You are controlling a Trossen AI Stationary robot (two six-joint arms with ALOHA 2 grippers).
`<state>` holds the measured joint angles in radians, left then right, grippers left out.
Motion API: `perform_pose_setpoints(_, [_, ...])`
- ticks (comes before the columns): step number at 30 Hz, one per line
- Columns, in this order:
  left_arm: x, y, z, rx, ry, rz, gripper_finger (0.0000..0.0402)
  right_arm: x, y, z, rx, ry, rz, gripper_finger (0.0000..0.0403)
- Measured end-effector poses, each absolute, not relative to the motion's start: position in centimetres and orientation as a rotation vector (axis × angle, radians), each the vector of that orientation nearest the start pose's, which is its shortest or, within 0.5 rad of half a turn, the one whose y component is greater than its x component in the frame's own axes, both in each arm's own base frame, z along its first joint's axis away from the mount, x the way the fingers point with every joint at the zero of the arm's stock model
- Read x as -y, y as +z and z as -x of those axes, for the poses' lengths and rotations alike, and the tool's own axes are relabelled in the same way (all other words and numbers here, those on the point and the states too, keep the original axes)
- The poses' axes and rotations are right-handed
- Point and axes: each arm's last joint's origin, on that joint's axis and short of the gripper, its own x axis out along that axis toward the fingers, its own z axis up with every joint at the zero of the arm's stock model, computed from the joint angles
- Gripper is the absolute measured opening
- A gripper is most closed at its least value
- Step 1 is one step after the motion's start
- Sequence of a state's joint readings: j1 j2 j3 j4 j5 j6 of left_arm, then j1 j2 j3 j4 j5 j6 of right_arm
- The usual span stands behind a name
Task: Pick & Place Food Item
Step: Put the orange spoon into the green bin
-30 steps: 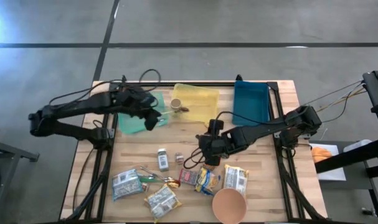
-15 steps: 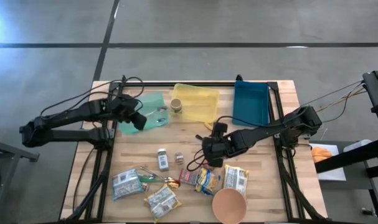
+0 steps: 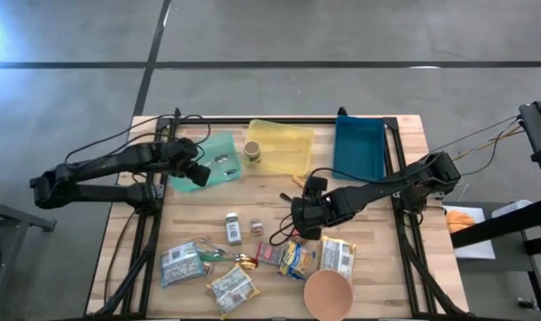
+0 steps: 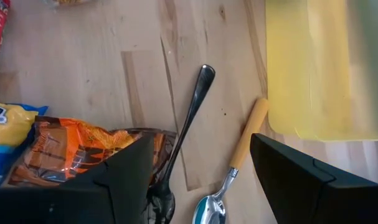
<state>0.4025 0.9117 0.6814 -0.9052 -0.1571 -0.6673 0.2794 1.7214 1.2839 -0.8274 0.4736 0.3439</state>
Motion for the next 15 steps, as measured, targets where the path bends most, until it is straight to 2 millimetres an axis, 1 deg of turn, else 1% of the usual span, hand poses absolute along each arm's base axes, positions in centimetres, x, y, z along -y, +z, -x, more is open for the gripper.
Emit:
perform_pose_setpoints(6, [-7.5, 21.3, -14.8, -1.062, 0.836, 0.712, 0.0, -7.9, 22.2, -32.4, -1.132, -0.363, 0.169, 0.0266])
perform_pose_setpoints(11, [-8.7, 20.7, -15.3, -1.08, 0.805, 0.683, 0.0, -7.9, 21.6, -32.2, -1.142, -0.365, 0.171, 0.0266])
perform_pose_setpoints(15, [-9.6, 20.3, -15.3, -1.101, 0.754, 0.73, 0.0, -7.8, 21.3, -32.1, -1.142, -0.366, 0.169, 0.0266])
